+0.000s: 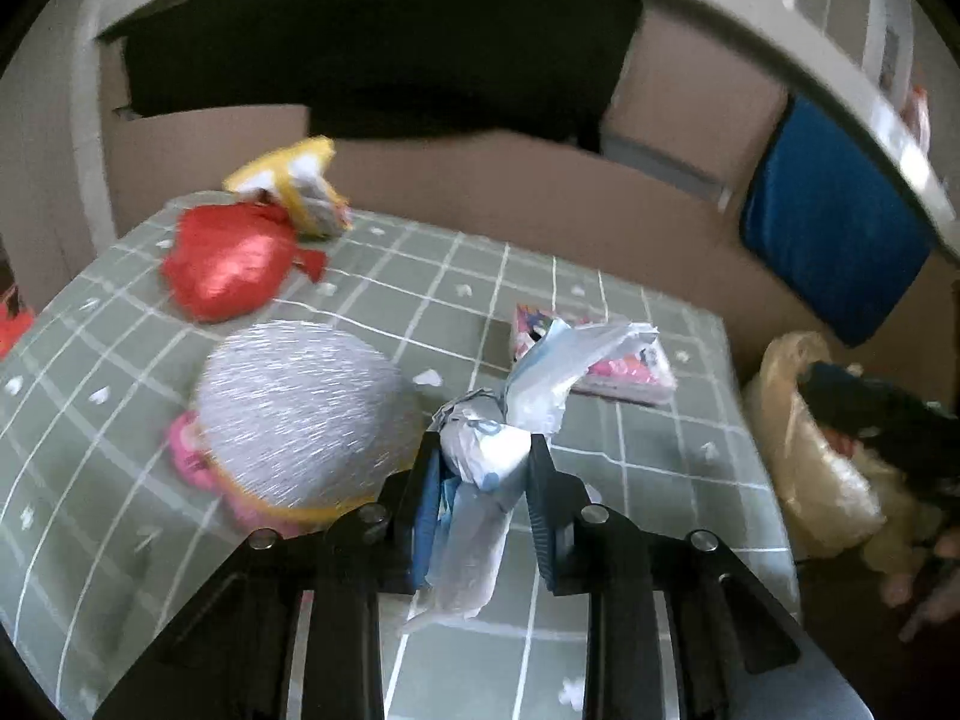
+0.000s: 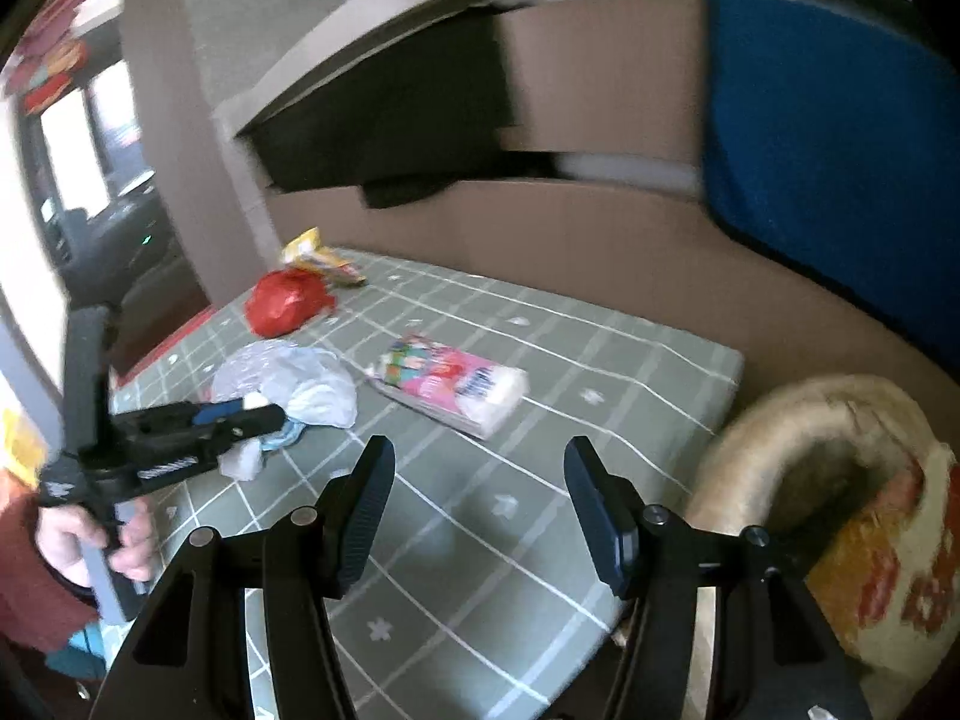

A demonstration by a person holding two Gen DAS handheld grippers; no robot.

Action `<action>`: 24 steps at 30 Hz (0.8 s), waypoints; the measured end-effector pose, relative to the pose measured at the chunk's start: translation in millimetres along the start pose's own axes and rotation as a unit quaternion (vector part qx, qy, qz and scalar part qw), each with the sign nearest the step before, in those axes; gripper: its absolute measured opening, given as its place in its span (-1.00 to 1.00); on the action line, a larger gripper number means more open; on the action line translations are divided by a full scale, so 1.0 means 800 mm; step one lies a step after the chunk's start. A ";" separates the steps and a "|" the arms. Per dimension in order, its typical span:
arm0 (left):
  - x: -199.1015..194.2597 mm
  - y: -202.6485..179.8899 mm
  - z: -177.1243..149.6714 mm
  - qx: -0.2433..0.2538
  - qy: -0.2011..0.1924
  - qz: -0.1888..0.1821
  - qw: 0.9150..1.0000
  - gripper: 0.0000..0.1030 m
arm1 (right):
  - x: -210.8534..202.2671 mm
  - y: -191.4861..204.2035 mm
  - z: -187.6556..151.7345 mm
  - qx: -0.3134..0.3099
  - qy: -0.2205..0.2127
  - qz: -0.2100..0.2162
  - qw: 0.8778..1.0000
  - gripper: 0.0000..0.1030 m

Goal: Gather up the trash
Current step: 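Grasp the white plastic wrapper with the left gripper and lift it, then grasp the pink Kleenex tissue pack with the right gripper while the left holds the plastic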

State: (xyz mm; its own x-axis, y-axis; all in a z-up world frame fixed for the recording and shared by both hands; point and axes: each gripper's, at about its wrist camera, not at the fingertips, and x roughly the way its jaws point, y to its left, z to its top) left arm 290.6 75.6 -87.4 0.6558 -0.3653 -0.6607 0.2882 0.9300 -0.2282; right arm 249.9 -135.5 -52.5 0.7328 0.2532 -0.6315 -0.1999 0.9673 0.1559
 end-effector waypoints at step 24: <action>-0.114 0.061 -0.079 -0.225 -0.077 0.069 0.969 -0.46 | 0.166 -0.020 0.041 0.059 0.112 0.116 0.985 0.13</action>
State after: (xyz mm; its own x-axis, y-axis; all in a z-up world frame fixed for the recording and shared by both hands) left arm 200.9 157.0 -83.6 0.7733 -0.2061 -0.5996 -0.1198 0.8812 -0.4573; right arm 371.5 -117.3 -114.1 0.5122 0.4710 -0.7181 -0.2589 0.8820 0.3938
